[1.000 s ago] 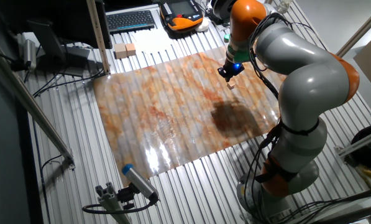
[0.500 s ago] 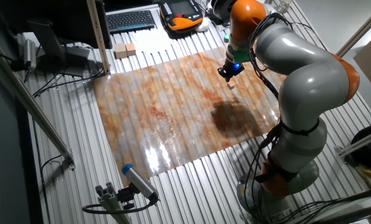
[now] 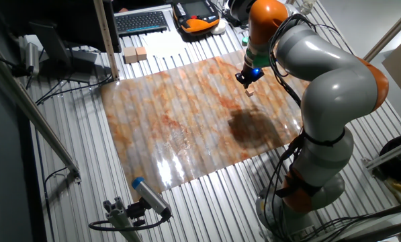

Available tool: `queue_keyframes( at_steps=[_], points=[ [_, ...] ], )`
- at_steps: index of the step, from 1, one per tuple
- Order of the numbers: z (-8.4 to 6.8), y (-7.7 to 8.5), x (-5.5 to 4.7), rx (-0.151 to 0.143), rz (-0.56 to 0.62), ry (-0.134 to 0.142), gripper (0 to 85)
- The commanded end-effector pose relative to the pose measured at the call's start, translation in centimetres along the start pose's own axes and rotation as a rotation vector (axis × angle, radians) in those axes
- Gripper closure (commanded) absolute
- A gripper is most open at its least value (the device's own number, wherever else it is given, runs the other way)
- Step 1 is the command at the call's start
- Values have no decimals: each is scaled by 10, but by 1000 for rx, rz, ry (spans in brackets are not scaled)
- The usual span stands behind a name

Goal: Use the gripper to push the small block from left to right

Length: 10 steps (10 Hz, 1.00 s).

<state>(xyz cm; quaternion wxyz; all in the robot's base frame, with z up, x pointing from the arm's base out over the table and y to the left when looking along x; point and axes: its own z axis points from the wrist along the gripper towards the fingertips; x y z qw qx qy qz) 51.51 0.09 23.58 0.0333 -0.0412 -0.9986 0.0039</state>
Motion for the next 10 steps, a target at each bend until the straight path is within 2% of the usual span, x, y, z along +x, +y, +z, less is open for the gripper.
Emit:
queue_keyframes(
  at_steps=[1, 10],
  points=[
    [0, 0, 0, 0, -1, 0, 850],
    [0, 1, -1, 4, 35, 3, 850]
  ],
)
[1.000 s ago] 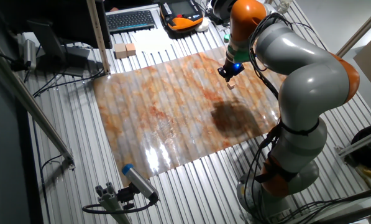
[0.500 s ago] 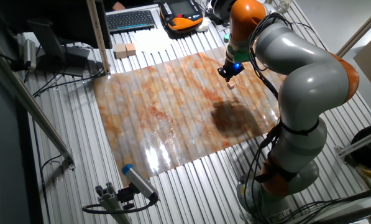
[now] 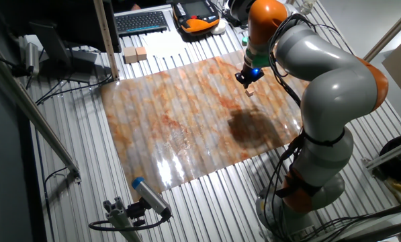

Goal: Use the gripper to push the small block from left to right

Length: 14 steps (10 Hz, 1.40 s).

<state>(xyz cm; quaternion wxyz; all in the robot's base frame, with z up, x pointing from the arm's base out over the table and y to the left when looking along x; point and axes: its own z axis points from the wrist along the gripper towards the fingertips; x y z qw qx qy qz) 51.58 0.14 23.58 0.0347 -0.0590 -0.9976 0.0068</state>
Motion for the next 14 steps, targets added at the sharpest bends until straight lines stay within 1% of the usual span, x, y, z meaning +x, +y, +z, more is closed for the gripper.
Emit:
queue_keyframes(
  at_steps=[1, 2, 4, 9, 10, 14],
  points=[
    [0, 0, 0, 0, 2, -6, 850],
    [0, 0, 0, 0, 3, 2, 850],
    [0, 0, -1, -3, 0, 5, 850],
    [0, 0, 1, -3, 7, -13, 850],
    [0, 0, 1, -4, -6, -13, 850],
    [0, -1, 1, -6, 5, -13, 850]
  ],
)
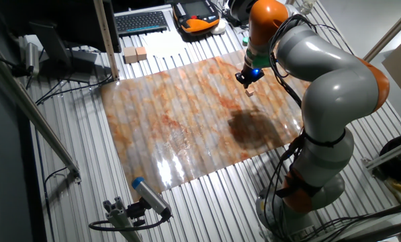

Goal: Use the gripper to push the small block from left to right

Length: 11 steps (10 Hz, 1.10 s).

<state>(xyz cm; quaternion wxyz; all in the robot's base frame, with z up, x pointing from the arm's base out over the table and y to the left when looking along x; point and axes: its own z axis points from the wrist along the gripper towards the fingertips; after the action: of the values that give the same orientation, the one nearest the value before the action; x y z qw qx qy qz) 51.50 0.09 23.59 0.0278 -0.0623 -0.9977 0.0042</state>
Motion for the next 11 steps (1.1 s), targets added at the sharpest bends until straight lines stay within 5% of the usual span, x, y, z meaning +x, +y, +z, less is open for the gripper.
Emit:
queue_keyframes(
  at_steps=[1, 11],
  points=[
    [0, 0, 0, 0, 3, -1, 850],
    [0, 0, 0, -2, 16, -10, 850]
  ],
)
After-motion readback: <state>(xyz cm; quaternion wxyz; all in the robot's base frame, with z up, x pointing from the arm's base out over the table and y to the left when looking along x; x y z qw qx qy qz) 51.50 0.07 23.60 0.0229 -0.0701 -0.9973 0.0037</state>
